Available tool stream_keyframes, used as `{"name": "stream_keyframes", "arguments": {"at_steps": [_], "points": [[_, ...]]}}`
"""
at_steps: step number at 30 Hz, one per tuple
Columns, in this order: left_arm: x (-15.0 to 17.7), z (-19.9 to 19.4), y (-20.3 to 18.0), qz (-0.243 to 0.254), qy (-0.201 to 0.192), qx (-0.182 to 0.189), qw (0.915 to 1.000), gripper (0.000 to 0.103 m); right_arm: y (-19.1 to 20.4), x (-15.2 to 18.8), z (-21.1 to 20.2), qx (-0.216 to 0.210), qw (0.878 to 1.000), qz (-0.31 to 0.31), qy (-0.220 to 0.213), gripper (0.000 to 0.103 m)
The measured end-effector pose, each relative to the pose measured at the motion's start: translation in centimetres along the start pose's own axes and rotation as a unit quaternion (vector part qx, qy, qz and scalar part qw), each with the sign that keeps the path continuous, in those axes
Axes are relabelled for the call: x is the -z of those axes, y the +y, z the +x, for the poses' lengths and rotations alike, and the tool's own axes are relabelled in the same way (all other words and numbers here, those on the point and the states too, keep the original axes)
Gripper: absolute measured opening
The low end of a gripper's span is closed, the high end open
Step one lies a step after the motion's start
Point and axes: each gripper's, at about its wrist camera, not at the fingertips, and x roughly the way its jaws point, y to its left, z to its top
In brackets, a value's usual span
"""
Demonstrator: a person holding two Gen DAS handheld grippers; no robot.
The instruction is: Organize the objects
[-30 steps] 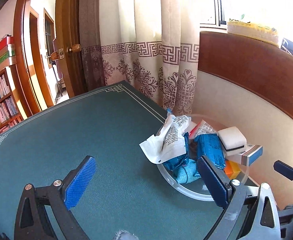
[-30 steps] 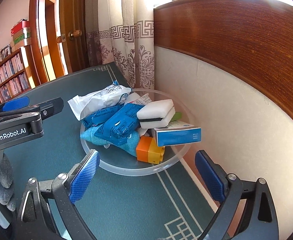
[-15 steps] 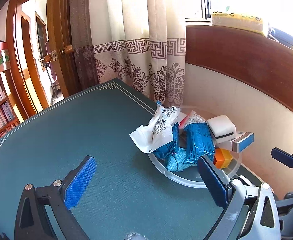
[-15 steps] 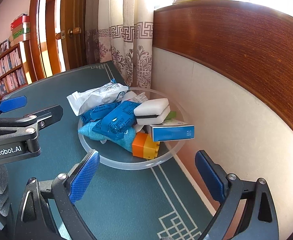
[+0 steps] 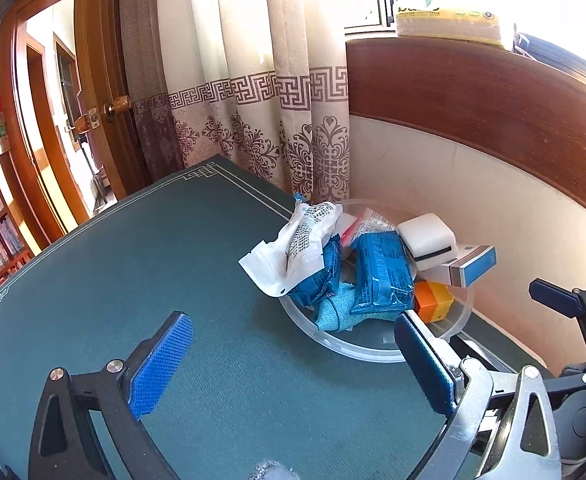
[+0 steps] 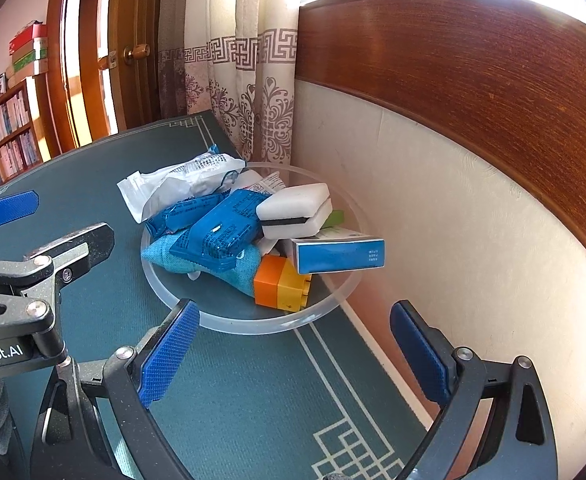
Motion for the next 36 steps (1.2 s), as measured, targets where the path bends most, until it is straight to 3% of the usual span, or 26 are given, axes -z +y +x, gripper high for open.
{"name": "stream_keyframes", "arguments": {"at_steps": [10,36], "points": [[0.3,0.5,-0.5,0.003,0.015,0.018,0.9997,0.103,-0.2,0.1,0.4,0.002,1.0,0.006,0.007,0.097],[0.7,1.3,-1.0,0.006,0.032,0.017,0.9993,0.103,-0.2,0.6,1.0,0.002,1.0,0.007,0.013,0.097]]}}
